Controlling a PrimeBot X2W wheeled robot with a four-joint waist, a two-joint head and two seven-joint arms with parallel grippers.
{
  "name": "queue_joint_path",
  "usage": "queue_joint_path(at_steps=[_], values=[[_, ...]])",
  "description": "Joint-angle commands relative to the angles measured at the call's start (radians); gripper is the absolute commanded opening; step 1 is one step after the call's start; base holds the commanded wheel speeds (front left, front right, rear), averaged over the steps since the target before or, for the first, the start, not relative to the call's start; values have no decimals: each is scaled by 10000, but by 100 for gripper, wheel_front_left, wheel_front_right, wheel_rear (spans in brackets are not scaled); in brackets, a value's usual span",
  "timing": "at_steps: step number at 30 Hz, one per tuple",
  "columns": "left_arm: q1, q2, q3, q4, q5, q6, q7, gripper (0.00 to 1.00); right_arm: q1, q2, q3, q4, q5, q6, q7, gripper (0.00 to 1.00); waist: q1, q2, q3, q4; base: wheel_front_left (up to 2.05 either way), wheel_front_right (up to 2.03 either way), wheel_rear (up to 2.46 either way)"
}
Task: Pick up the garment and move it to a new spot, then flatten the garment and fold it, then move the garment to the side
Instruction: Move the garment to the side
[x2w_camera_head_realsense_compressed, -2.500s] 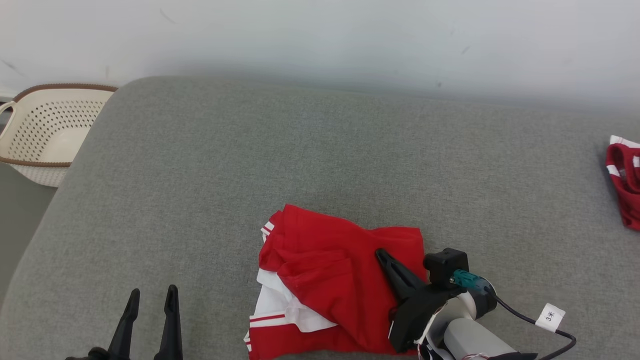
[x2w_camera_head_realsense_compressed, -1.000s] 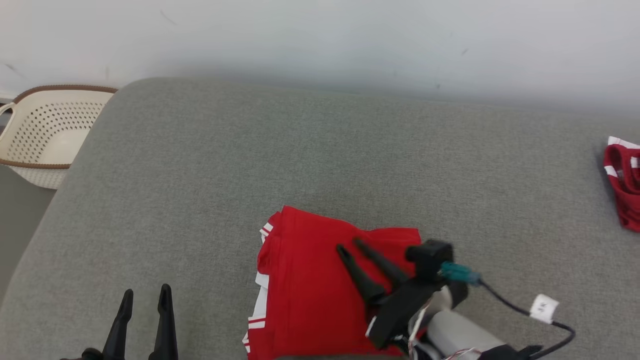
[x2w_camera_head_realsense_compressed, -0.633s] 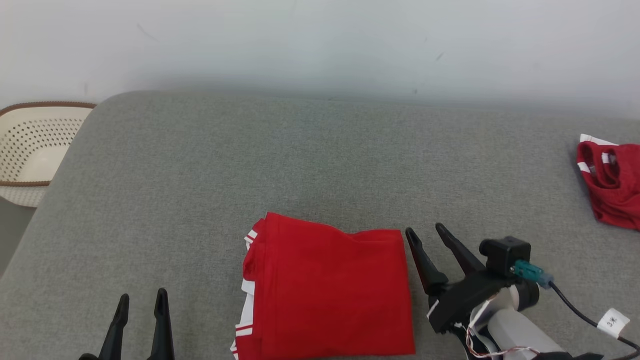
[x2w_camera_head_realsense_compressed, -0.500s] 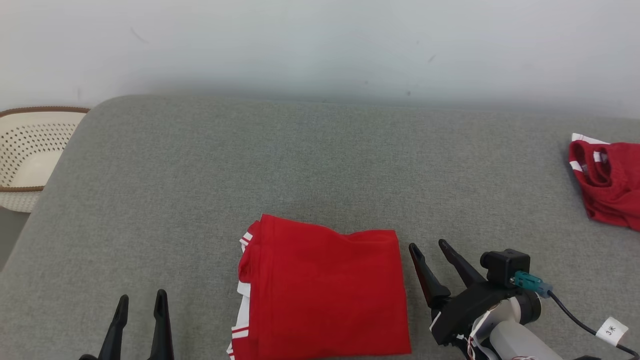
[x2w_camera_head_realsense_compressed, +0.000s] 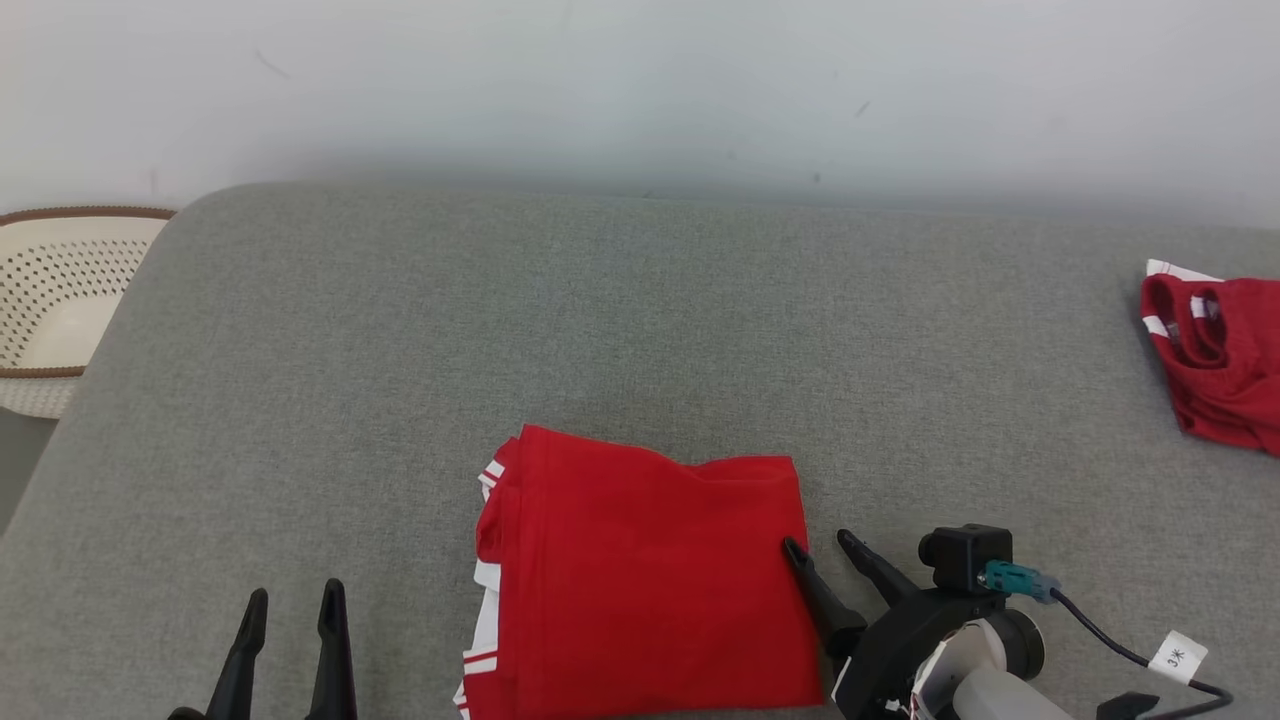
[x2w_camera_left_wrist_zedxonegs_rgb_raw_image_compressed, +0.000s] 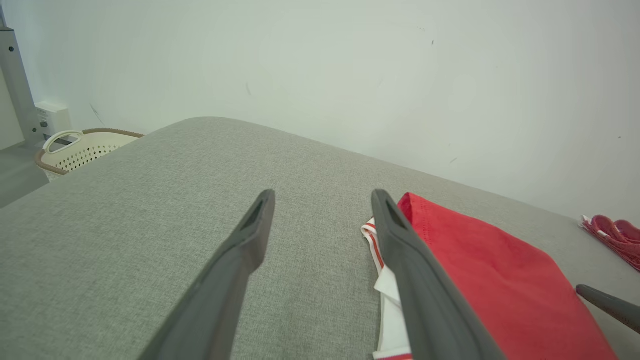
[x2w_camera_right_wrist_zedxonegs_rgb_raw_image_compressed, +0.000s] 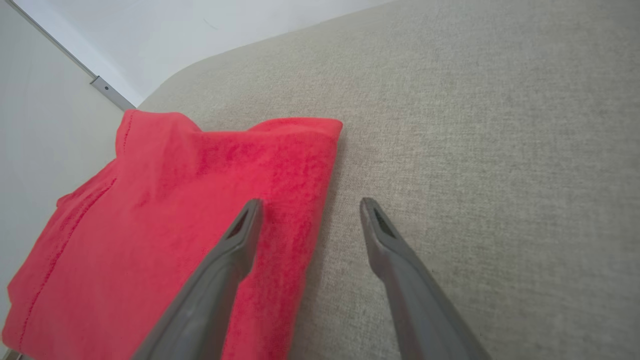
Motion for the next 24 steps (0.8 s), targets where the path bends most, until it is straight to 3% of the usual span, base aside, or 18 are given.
queue_joint_path(at_steps=[1, 11, 12, 13, 14, 24], values=[[25, 5, 8, 6, -68, 39, -37, 100, -80, 17, 91, 50, 100, 1, 87, 100, 0, 0, 26, 40, 0, 0, 0], [-63, 5, -25, 31, -134, 47, -37, 100, -285, 211, 902, 471, 765, 1, 861, 100, 0, 0, 221, 157, 0, 0, 0], [-77, 5, -26, 34, -136, 49, -37, 100, -309, 223, 983, 487, 855, 1, 894, 65, 0, 0, 241, 164, 0, 0, 0], [-92, 4, -25, 38, -150, 47, -37, 100, -385, 220, 1062, 446, 865, 1, 818, 14, 0, 0, 261, 171, 0, 0, 0], [-107, 5, -17, 40, -161, 48, -37, 100, -457, 209, 1116, 415, 905, 1, 733, 0, 0, 0, 279, 173, 0, 0, 0], [-71, 5, 100, 32, -188, 67, -37, 100, -1157, -136, 1371, 521, 920, -1, -53, 0, 0, 0, 248, 20, 0, 0, 0]])
